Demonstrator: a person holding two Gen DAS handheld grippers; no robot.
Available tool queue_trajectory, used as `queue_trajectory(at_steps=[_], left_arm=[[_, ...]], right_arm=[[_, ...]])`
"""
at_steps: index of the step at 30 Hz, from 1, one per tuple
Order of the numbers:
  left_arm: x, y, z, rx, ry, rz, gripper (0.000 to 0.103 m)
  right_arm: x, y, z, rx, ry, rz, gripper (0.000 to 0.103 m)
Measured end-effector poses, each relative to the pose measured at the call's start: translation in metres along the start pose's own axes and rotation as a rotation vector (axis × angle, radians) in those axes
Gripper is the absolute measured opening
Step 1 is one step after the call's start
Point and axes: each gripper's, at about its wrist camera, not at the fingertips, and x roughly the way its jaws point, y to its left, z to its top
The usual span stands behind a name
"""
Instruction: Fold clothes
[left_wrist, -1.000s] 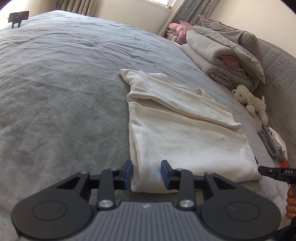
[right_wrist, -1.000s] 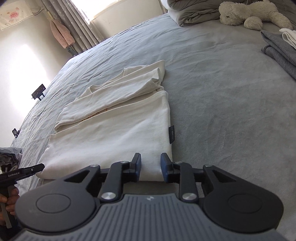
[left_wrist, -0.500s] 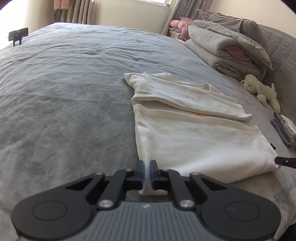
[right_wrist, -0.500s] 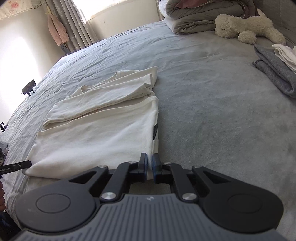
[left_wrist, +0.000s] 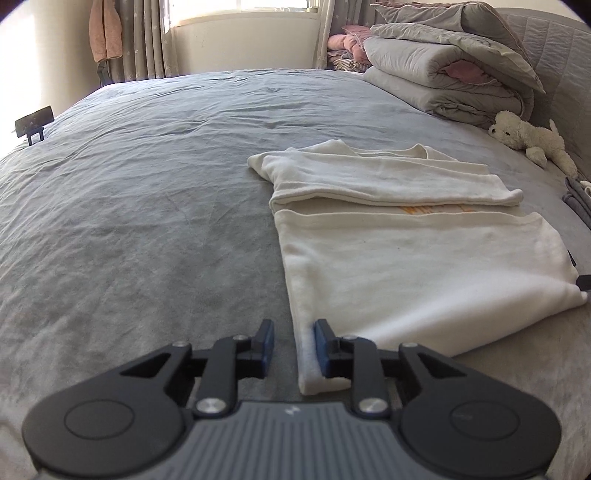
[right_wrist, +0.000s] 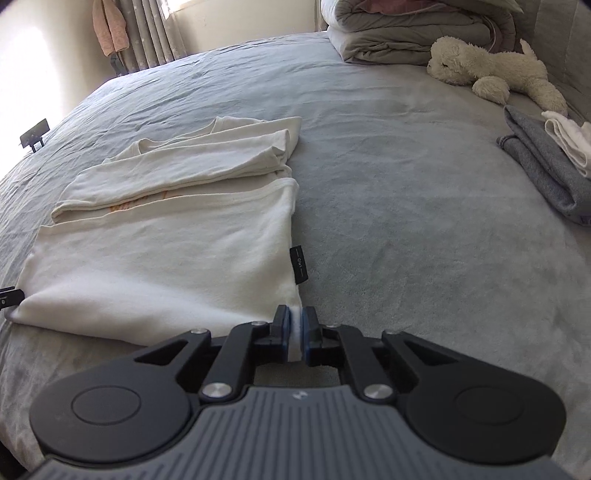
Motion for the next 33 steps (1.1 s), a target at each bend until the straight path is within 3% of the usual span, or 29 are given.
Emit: queue_trajectory(at_steps=[3,6,11,16,19,26,33], left_arm=[[-0.019,0.012,0.01,-0.055,-0.073,0.004,0.034],[-0.034,-0.001,0.012,-0.002,-0.139,-0.022,0.034],[-0.023,-0.061,0.001,0.123,-0.127,-0.134,0.035],[-0.008,-0.077,-0.008,0.159,-0.11,-0.121,0.035],[0.0,-0.086,-0.013,0.18,-0.101,-0.113,0.035],[0.021,-0.107,-0.025,0.227,-0.079,-0.093,0.036],[0.015,-0.088,-0.025,0.192,-0.088,-0.08,0.037]], right_arm=[[-0.018,0.015,0.003,-0.085,-0.115,0.006,0.014],[-0.027,0.032,0.003,-0.153,-0.18,0.089,0.014],[-0.009,0.077,-0.005,-0.236,-0.121,0.226,0.014],[0.014,0.116,-0.012,-0.29,-0.065,0.251,0.015],[0.028,0.129,-0.022,-0.343,-0.036,0.213,0.016],[0.03,0.121,-0.019,-0.309,-0.023,0.243,0.015],[0.025,0.109,-0.017,-0.313,-0.038,0.226,0.014]])
